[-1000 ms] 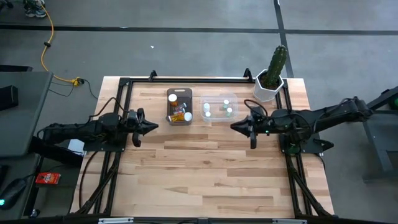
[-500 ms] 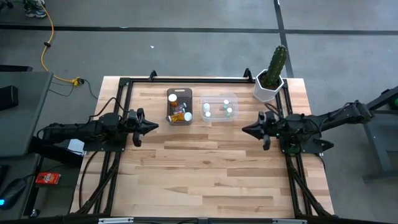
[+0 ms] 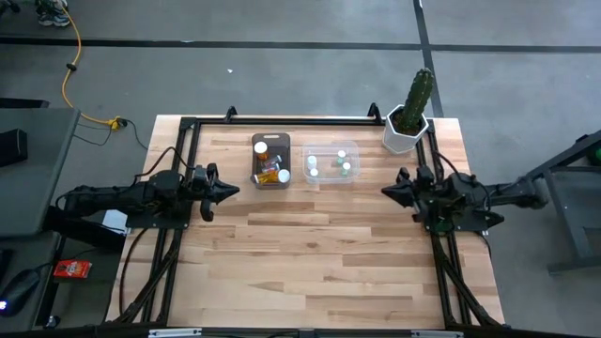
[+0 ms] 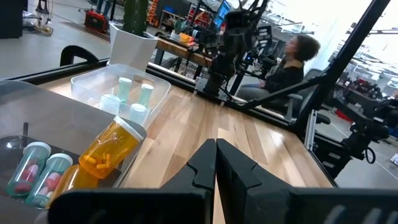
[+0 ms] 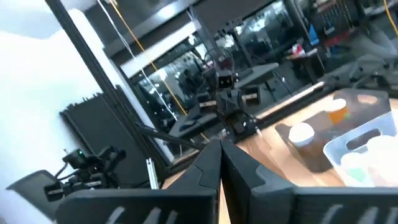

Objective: Pick and place medicine bottles into bin by pill shape (circle, oval)
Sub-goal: Return to Home Position

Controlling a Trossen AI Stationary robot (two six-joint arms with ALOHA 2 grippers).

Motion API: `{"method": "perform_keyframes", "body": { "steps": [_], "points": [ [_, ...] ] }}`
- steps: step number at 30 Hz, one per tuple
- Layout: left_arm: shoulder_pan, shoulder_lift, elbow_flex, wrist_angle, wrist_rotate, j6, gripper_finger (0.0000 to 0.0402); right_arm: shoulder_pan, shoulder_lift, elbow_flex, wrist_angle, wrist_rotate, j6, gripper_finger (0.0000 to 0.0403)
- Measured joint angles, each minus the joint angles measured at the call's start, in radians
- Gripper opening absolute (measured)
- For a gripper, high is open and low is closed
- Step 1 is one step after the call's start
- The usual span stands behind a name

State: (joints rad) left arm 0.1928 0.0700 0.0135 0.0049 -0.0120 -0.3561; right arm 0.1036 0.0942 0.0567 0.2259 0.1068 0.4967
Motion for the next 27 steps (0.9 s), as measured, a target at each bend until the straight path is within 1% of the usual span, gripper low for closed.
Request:
{"method": "perform_keyframes", "body": {
  "steps": [4, 8, 13, 16, 23, 27],
  "points": [
    [0.000, 0.000, 0.000, 0.000, 0.000, 0.000, 0.0000, -0.034, -0.095, -0.047, -0.015, -0.040, -0.051, 0.0000],
    [0.000, 0.000, 0.000, 0.001, 0.000, 0.000, 0.0000, -0.052, -0.089, -0.046, -0.069, -0.048, -0.154, 0.0000],
    [0.000, 0.000, 0.000, 0.000, 0.000, 0.000, 0.0000, -0.079, -0.091, -0.047, -0.198, -0.048, -0.247, 0.0000],
    [0.000, 0.000, 0.000, 0.001, 0.000, 0.000, 0.0000, -0.087, -0.089, -0.047, -0.204, -0.060, -0.291, 0.0000],
    [0.000, 0.000, 0.000, 0.001, 0.000, 0.000, 0.0000, -0.086, -0.088, -0.047, -0.204, -0.060, -0.320, 0.0000],
    [0.000, 0.000, 0.000, 0.001, 0.000, 0.000, 0.0000, -0.086, -0.088, -0.047, -0.205, -0.059, -0.254, 0.0000]
  ]
}}
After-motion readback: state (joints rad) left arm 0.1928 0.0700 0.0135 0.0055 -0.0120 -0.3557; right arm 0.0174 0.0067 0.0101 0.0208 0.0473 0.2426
